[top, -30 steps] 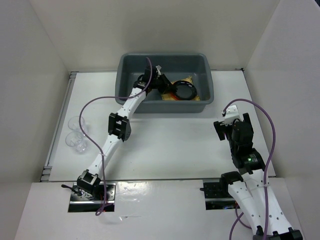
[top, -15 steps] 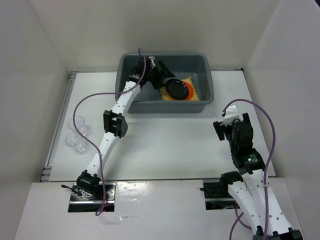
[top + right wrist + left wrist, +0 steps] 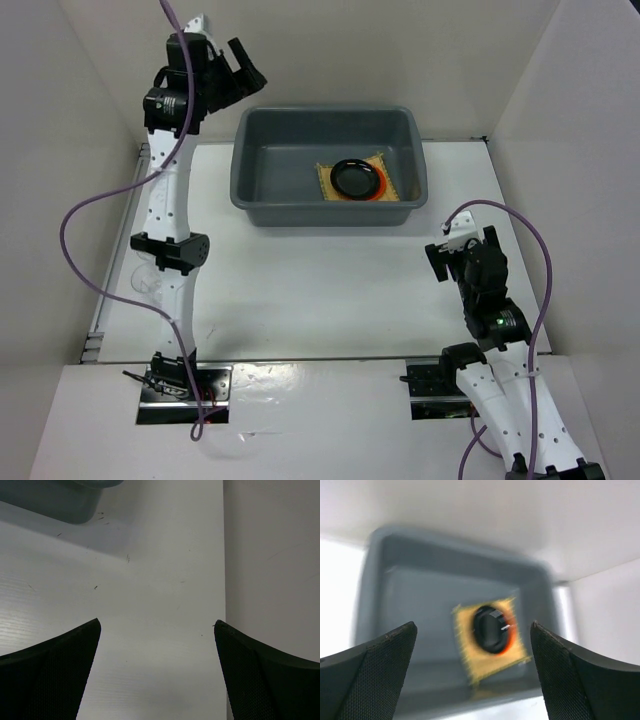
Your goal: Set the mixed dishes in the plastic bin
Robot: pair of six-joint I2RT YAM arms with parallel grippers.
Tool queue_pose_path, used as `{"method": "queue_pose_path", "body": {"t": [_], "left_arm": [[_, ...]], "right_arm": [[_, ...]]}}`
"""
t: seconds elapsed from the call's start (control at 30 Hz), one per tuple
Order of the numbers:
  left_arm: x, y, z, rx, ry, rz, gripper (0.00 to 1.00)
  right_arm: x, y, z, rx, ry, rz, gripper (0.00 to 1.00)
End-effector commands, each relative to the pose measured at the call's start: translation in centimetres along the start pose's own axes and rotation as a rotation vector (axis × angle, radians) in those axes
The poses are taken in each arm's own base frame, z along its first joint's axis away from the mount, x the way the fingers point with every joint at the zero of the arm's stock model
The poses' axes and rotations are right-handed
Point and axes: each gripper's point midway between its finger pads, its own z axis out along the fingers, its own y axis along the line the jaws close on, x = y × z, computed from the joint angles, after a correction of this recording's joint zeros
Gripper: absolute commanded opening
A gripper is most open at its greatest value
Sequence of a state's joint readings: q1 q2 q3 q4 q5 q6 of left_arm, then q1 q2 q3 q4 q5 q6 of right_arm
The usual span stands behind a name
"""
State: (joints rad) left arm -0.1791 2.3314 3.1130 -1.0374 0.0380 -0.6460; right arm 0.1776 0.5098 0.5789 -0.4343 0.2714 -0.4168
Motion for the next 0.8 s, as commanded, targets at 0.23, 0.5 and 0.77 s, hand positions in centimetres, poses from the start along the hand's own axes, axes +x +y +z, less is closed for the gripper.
{"method": "queue_pose_path", "body": {"t": [0.23,0.5,0.77], "left_arm": [[14.4,11.6,3.1,-0.537,0.402,0.246,0.94],[13.1,15.5,1.1,-0.793,0.309,0.258,0.22],[15.3,28.1,-7.6,-1.135,0.313,-0.062,0.55]], "right_arm": [[-0.9,0.1,0.0,-0.006,-0.045,-0.005,0.98],[-1.1,-1.0,-0.4,0.052,-0.055,0.024,0.98],[-1.0,-0.7,-0.4,0.042,-0.059,0.023,0.98]]}}
